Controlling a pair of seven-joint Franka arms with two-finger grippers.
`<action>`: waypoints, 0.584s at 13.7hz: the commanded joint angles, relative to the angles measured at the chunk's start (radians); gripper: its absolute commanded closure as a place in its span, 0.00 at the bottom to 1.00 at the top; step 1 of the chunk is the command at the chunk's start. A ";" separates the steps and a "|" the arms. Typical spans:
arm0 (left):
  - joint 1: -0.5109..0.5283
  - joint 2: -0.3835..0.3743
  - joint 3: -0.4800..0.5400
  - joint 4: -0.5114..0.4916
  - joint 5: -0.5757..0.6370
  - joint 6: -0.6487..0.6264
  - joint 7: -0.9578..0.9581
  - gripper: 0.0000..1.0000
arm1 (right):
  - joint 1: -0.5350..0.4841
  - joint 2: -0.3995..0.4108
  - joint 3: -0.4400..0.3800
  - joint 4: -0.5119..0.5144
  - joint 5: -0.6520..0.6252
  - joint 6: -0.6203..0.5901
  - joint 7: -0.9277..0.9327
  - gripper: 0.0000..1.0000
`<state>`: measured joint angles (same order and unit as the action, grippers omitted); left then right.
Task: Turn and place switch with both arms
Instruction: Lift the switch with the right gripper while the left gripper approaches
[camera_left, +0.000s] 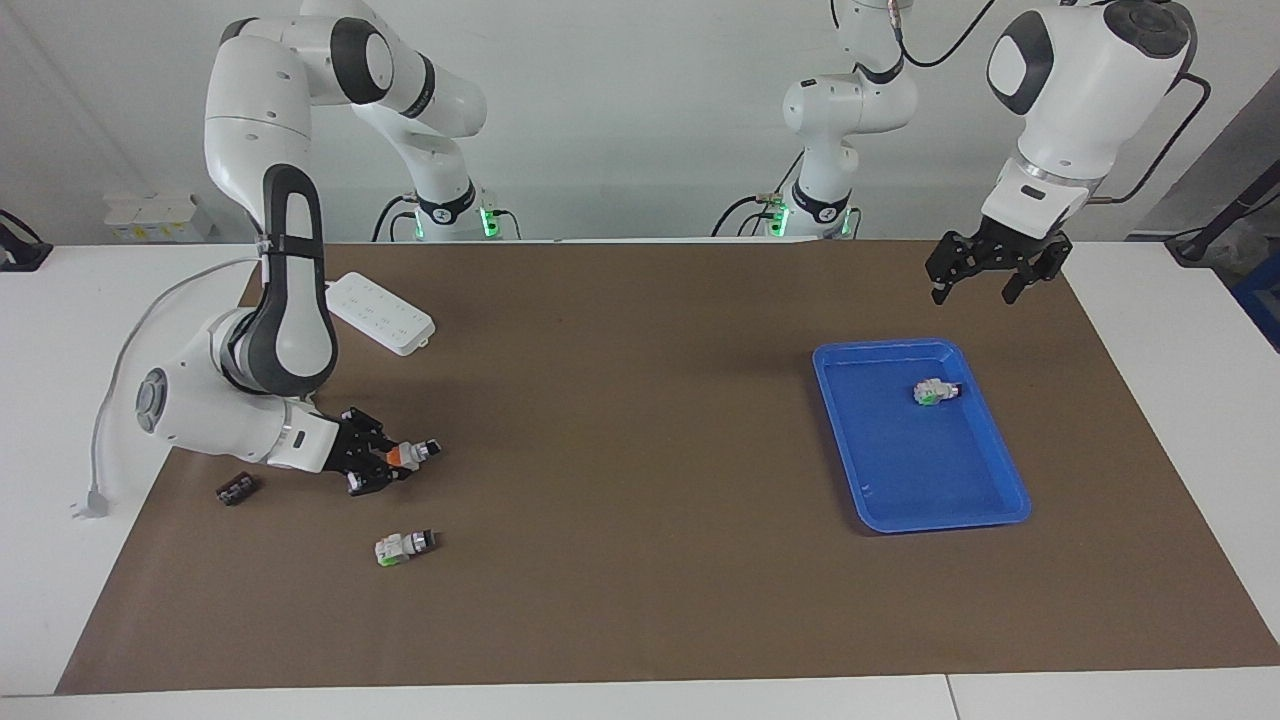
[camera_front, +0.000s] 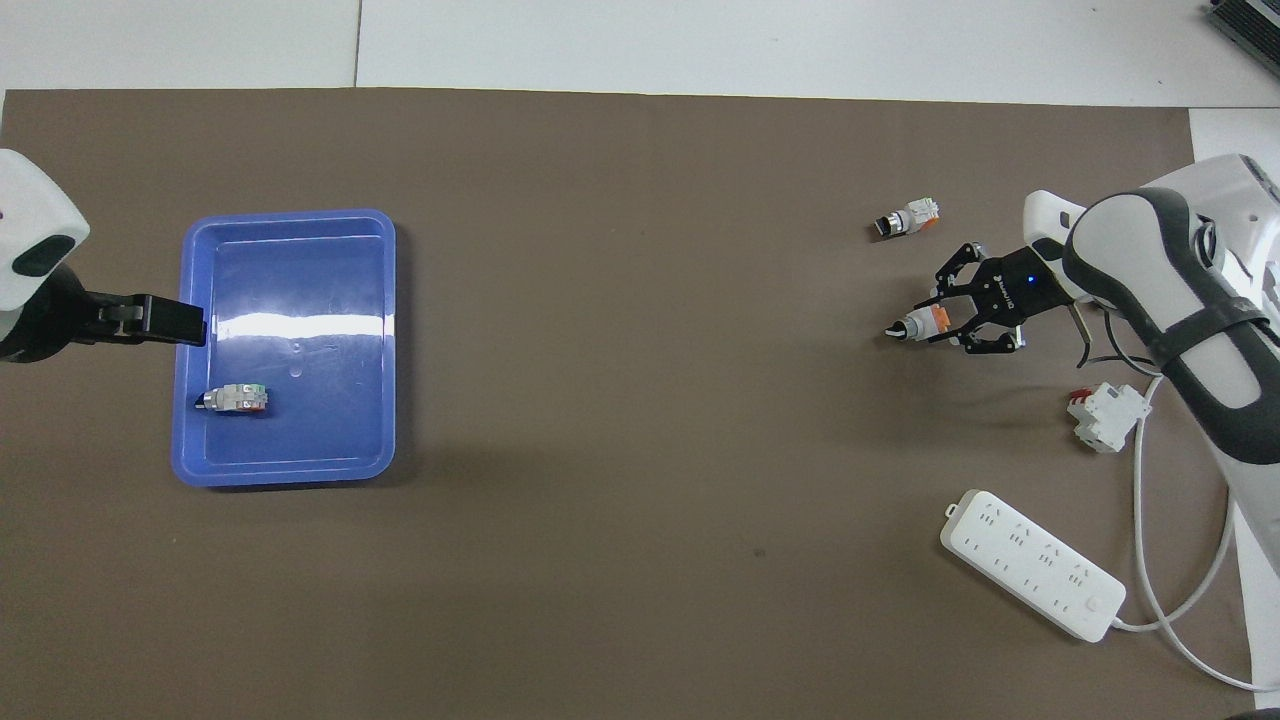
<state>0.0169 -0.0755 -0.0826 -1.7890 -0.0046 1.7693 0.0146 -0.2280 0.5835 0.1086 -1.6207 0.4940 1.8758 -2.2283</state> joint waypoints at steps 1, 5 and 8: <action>-0.017 -0.046 0.006 -0.061 -0.029 0.013 -0.022 0.01 | 0.021 -0.065 0.016 -0.041 0.083 -0.030 0.091 1.00; -0.017 -0.075 0.007 -0.108 -0.221 -0.013 -0.050 0.22 | 0.107 -0.177 0.025 -0.114 0.237 -0.004 0.174 1.00; -0.055 -0.084 0.007 -0.141 -0.303 -0.018 -0.134 0.23 | 0.151 -0.232 0.025 -0.162 0.354 0.019 0.199 1.00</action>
<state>-0.0086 -0.1222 -0.0849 -1.8838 -0.2481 1.7523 -0.0475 -0.0852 0.4131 0.1330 -1.7017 0.7744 1.8656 -2.0395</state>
